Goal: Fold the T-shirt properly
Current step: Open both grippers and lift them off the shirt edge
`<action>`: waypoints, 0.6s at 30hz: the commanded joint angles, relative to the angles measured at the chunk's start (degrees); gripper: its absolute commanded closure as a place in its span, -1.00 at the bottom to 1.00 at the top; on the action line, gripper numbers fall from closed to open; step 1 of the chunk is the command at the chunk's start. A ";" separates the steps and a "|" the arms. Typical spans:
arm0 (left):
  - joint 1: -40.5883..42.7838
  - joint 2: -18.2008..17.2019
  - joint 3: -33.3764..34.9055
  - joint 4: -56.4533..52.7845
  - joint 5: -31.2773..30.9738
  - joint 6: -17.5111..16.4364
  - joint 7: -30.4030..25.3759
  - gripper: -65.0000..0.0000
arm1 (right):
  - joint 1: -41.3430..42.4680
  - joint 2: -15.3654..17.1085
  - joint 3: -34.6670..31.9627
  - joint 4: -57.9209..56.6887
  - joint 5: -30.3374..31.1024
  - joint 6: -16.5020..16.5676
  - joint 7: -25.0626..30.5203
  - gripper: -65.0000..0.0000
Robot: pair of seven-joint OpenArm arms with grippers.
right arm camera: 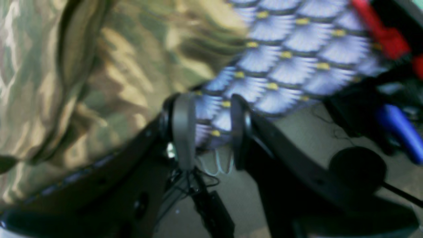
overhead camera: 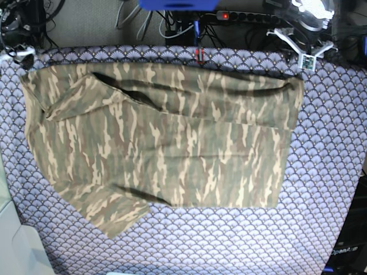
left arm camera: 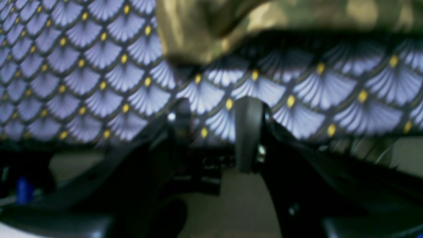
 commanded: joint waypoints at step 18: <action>-6.43 -0.26 0.15 6.80 -4.37 0.29 9.57 0.31 | 0.36 6.30 -6.72 4.45 0.62 -0.33 0.79 0.40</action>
